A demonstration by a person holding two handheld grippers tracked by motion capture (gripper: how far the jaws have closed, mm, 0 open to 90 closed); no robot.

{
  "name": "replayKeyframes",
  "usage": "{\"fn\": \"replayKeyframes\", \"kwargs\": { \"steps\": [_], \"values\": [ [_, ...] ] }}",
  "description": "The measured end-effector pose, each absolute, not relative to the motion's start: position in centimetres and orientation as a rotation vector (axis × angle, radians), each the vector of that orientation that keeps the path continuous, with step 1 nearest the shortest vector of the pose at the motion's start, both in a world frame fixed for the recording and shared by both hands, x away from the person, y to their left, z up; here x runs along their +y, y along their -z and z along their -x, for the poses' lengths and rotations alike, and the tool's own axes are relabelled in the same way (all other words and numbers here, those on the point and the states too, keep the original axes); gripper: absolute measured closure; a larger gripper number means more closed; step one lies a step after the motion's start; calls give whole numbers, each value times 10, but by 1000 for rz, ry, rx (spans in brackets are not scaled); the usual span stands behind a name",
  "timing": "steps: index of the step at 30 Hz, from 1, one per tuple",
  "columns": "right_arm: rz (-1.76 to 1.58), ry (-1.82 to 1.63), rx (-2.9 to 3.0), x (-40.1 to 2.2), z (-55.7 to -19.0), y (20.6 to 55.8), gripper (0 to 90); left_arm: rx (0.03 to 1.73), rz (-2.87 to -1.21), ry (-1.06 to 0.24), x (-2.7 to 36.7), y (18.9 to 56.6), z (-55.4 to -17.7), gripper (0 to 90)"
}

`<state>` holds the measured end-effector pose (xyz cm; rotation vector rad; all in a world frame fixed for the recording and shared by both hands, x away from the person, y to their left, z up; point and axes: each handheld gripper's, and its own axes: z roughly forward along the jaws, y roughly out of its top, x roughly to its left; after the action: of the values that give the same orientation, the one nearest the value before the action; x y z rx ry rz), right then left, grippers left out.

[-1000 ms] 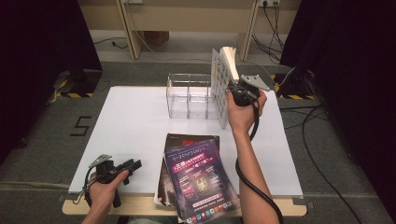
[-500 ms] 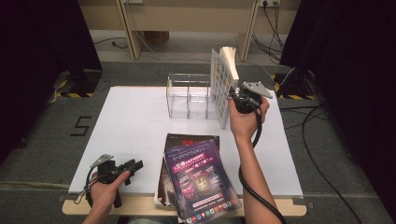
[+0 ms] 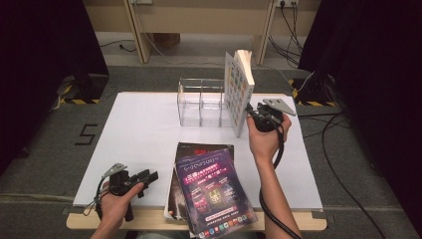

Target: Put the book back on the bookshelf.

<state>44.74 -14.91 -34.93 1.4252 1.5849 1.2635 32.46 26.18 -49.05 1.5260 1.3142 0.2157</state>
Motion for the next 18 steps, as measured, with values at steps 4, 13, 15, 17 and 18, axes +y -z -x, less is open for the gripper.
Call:
{"fn": "replayKeyframes", "kwargs": {
  "steps": [4,13,15,17,18],
  "values": [
    [-1444,-1260,1608,-149,-443,358,596,1293,-1546,-202,254,488,-326,526],
    [-1474,-1230,1683,-145,-439,377,599,1285,-1625,-185,236,489,-334,610],
    [-1477,-1222,1696,-146,-439,381,602,1291,-1634,-187,233,490,-337,647],
    [-1488,-1212,1710,-146,-438,386,610,1291,-1646,-193,231,489,-340,692],
    [-1488,-1206,1722,-146,-438,389,620,1295,-1658,-195,229,488,-342,721]
  ]
}}
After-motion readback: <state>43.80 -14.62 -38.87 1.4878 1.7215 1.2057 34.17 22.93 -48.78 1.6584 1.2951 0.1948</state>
